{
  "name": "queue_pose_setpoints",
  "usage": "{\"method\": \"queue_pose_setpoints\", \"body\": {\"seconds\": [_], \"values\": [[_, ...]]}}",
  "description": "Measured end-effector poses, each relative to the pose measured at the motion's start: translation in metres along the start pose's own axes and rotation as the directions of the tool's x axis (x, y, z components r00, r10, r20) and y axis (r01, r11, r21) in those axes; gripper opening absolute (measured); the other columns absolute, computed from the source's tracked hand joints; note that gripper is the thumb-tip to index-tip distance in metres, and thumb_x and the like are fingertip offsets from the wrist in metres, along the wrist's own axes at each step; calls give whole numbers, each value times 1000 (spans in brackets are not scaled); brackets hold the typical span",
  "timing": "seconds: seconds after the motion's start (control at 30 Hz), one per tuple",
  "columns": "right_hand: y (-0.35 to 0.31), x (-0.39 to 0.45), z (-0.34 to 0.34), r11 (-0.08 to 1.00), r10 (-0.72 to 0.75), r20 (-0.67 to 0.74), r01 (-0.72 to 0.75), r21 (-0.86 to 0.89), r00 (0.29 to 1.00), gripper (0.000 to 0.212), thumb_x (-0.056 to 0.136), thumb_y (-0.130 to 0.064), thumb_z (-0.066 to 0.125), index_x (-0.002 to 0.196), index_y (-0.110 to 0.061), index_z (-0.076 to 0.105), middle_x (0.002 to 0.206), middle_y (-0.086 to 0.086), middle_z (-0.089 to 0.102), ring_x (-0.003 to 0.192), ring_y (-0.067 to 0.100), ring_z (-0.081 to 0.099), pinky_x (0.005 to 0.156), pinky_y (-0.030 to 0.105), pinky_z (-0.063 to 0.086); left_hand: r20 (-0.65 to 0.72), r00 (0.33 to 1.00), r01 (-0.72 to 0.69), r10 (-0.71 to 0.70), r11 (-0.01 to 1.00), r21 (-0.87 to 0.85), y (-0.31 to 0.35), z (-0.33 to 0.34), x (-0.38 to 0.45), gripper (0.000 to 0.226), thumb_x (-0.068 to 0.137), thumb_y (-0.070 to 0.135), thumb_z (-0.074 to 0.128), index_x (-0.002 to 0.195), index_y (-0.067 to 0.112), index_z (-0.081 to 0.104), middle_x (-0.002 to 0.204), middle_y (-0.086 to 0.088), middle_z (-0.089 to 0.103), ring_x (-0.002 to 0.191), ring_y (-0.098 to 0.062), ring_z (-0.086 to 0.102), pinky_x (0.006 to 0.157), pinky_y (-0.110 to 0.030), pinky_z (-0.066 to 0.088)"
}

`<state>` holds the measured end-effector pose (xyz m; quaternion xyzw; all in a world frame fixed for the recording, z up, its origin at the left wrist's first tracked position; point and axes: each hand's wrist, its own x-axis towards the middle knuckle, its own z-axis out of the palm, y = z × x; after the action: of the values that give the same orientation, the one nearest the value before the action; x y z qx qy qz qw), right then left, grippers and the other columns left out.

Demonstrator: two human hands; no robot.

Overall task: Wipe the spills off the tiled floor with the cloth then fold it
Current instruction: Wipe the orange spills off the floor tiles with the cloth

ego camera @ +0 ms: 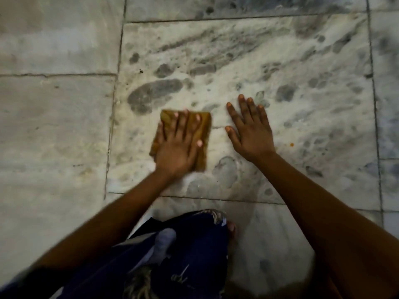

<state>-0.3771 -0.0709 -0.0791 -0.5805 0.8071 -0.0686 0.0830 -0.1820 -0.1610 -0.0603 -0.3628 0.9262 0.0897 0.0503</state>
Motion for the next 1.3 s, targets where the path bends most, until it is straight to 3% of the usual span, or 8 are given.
{"method": "queue_pose_setpoints", "body": {"seconds": [0.2,0.37,0.47,0.63,0.8,0.93,1.17,1.3], "values": [[3,-1,1,999,-25,-8,25,-23,1000,58,97,-47,22,148,-21,24,156,13,18,144,29,15,115,40,7,28,989,-145,145,989,3,7,4,-24,57,94,46,20,148,28,18,157,-4,14,144,-23,9,115,-50,2],[4,0,-11,998,-38,45,40,-37,998,60,95,-46,18,148,-19,24,155,13,20,143,30,19,115,41,9,-16,991,129,-130,991,-32,-13,-17,89,56,96,46,19,149,30,13,158,-5,9,146,-24,7,114,-53,0],[25,3,-31,972,-198,88,207,-107,976,60,95,-45,22,146,-15,29,152,16,27,139,31,28,113,41,13,-22,990,138,-139,990,-31,-6,-19,101,58,95,46,16,150,28,9,159,-6,5,146,-24,3,114,-55,-3],[89,5,-73,867,-430,208,466,-174,878,65,97,-48,14,144,-8,33,149,19,32,136,34,34,111,41,16,-24,994,-105,105,994,-1,76,14,-10,60,94,44,20,149,22,17,156,-11,15,144,-28,7,113,-54,-2],[137,-53,-75,977,-141,122,158,-145,982,68,96,-49,14,145,-4,28,151,18,26,140,30,27,113,36,9,27,976,-216,215,976,16,82,10,17,58,93,45,21,148,27,19,156,-6,20,144,-25,16,113,-50,-1],[143,-93,-49,989,145,109,-142,-37,983,69,93,-48,14,149,-8,13,157,10,8,144,20,7,115,33,1,0,999,39,-39,999,-28,70,-8,85,61,93,49,10,149,27,13,159,-5,7,146,-23,3,114,-50,-6],[140,-103,-27,973,223,26,-224,54,975,64,95,-42,19,149,-7,18,156,11,14,144,18,9,116,33,2,5,994,-111,111,994,13,124,21,-30,59,93,41,24,148,22,18,156,-7,13,144,-26,10,113,-49,0],[141,-102,-26,975,215,-12,-214,52,977,64,94,-42,22,148,-7,19,156,12,16,144,20,11,116,33,3,30,990,-142,141,989,39,115,14,-8,57,92,41,27,147,24,25,155,-8,23,142,-25,16,113,-49,7]]}}
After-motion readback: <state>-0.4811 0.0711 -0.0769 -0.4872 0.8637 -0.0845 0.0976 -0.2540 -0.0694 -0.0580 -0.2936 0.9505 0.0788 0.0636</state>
